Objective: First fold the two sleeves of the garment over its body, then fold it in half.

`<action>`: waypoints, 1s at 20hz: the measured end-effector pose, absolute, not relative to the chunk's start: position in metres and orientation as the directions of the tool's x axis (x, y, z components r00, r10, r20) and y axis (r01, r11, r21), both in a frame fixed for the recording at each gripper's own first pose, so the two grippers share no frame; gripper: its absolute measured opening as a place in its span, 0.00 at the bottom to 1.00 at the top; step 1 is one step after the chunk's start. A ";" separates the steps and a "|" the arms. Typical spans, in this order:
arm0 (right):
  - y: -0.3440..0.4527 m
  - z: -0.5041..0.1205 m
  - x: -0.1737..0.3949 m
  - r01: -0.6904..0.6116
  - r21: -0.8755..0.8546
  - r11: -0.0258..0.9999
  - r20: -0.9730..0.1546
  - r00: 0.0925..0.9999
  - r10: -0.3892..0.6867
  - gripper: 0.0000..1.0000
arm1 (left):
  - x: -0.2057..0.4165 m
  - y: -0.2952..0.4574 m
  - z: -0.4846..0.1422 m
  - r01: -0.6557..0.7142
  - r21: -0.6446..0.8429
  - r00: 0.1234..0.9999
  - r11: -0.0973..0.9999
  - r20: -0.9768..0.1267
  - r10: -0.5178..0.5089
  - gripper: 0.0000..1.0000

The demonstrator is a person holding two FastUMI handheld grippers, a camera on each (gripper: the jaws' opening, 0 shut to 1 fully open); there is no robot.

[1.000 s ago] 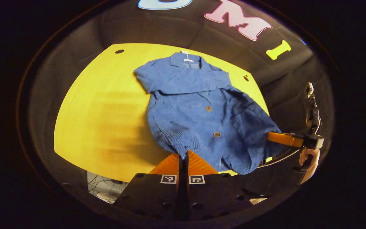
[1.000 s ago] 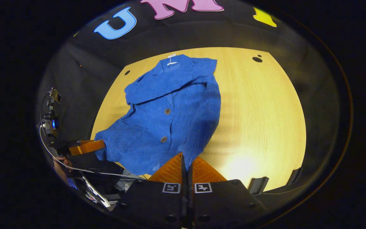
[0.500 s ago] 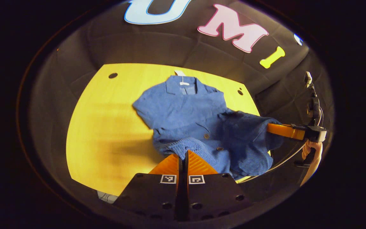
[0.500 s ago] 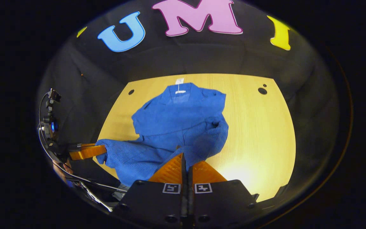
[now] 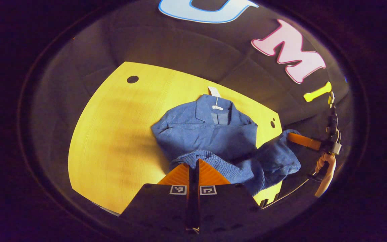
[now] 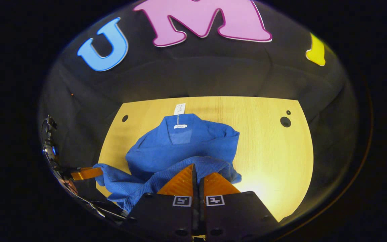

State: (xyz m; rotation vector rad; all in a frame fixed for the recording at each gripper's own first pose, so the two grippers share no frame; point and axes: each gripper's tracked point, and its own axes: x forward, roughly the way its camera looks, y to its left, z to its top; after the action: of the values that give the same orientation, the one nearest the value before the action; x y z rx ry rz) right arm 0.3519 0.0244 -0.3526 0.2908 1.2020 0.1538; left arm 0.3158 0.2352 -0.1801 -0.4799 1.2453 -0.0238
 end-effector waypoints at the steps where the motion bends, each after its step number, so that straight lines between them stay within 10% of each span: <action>1: 0.023 -0.368 0.364 0.051 0.314 0.948 -0.897 0.342 0.279 0.01 | 0.330 0.239 -0.191 -0.259 -0.351 0.322 0.900 -0.910 -0.262 0.00; 15: 0.029 -0.524 0.442 0.127 0.400 0.908 -0.900 0.241 0.363 0.01 | 0.421 0.274 -0.303 -0.604 -0.418 0.204 0.678 -0.904 -0.375 0.00; 20: 0.023 -0.522 0.457 0.182 0.471 0.863 -0.847 0.368 0.384 0.00 | 0.449 0.257 -0.300 -0.523 -0.484 0.332 0.702 -0.874 -0.355 0.04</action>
State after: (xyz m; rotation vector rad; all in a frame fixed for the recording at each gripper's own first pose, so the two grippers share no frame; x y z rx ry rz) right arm 0.4569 0.0225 -0.5216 0.5460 1.2040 0.1383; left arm 0.4492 0.2573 -0.2997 -0.8431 1.2701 0.1289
